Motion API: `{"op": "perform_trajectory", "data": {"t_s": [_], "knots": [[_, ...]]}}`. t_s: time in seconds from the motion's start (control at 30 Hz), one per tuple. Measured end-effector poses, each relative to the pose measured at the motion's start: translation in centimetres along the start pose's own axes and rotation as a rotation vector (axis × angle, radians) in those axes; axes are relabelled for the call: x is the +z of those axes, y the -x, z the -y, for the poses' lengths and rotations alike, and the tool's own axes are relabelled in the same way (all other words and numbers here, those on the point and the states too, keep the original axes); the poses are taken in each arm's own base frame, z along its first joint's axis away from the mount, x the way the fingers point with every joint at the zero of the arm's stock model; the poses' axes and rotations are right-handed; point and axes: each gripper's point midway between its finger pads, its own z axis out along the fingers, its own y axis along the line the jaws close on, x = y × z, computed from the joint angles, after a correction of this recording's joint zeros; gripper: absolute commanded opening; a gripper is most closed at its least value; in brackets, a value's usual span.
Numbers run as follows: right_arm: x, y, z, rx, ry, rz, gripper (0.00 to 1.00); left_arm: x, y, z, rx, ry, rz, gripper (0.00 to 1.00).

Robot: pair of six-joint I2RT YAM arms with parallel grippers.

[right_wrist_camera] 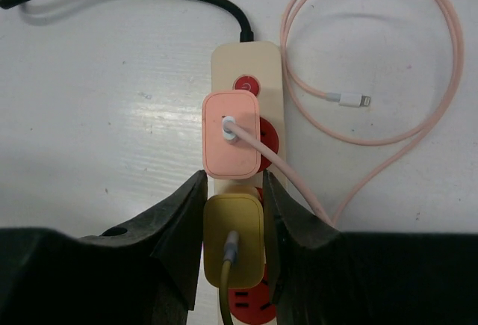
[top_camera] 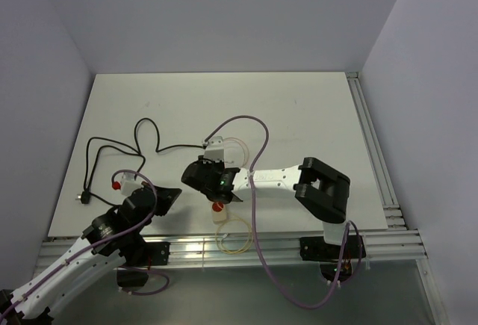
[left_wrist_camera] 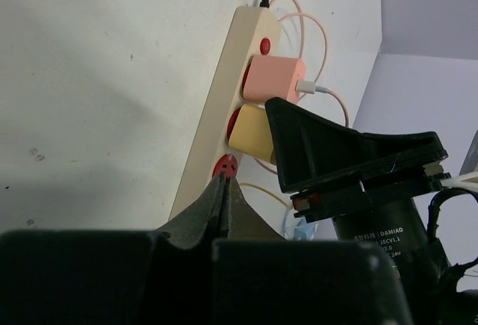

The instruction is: Insert the plug

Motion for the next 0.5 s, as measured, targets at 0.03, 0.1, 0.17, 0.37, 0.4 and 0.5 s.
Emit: {"op": "perform_trajectory", "data": {"t_s": [0.03, 0.1, 0.17, 0.37, 0.4, 0.5], "knots": [[0.02, -0.03, -0.02, 0.0, -0.005, 0.014, 0.0, 0.0, 0.0, -0.05, 0.002, 0.005, 0.0, 0.0], [0.16, -0.05, 0.01, 0.004, -0.015, 0.032, 0.0, 0.01, -0.01, -0.06, 0.004, 0.01, -0.001, 0.0], [0.29, -0.2, 0.05, -0.004, -0.029, 0.051, 0.0, -0.01, -0.01, -0.03, 0.005, 0.011, -0.001, 0.0], [0.71, -0.68, 0.14, -0.021, -0.045, 0.072, 0.0, -0.04, 0.01, -0.25, 0.007, 0.018, 0.0, 0.0], [0.74, -0.72, 0.15, -0.023, -0.046, 0.072, 0.0, -0.04, 0.01, -0.29, 0.008, 0.019, 0.0, 0.0], [0.77, -0.95, 0.17, -0.022, -0.049, 0.076, 0.0, -0.05, 0.02, -0.36, 0.009, 0.022, 0.0, 0.0]]}}
